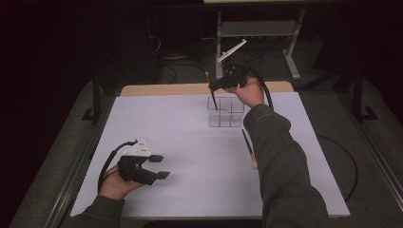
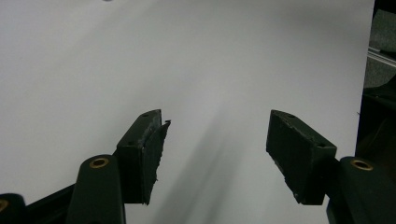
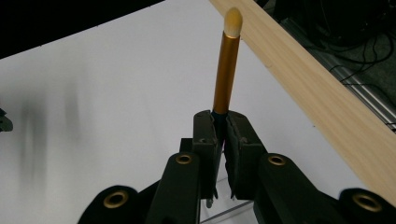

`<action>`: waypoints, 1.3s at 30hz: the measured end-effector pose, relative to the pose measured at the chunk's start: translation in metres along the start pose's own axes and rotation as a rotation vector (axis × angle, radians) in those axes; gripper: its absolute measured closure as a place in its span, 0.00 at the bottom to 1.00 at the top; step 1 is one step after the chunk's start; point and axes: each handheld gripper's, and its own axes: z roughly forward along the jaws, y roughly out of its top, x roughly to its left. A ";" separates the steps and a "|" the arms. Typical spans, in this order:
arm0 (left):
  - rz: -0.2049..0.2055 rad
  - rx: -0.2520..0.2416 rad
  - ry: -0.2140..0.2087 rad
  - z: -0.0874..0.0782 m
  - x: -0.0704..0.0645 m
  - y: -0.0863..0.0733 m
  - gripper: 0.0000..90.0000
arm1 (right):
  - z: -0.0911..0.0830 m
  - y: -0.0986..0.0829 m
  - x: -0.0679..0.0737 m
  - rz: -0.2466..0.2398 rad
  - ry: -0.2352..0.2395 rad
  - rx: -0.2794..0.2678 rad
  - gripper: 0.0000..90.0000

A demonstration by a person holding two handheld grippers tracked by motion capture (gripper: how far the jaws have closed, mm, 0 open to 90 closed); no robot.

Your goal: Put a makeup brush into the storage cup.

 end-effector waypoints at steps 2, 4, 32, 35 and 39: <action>-0.005 -0.006 -0.011 0.000 0.000 0.000 0.40 | 0.002 -0.002 0.000 0.001 -0.005 0.008 0.91; -0.004 0.000 -0.009 0.000 0.000 0.000 0.40 | 0.002 -0.003 -0.001 0.005 -0.002 0.013 0.91; 0.002 -0.002 0.001 0.002 -0.001 -0.001 0.39 | 0.008 -0.022 0.001 0.018 -0.018 0.026 0.91; -0.001 -0.005 0.001 0.002 -0.001 -0.001 0.39 | 0.009 -0.024 0.002 0.020 -0.020 0.019 0.91; -0.005 -0.005 0.007 0.001 -0.002 -0.001 0.39 | 0.012 -0.028 0.002 0.025 -0.021 0.021 0.91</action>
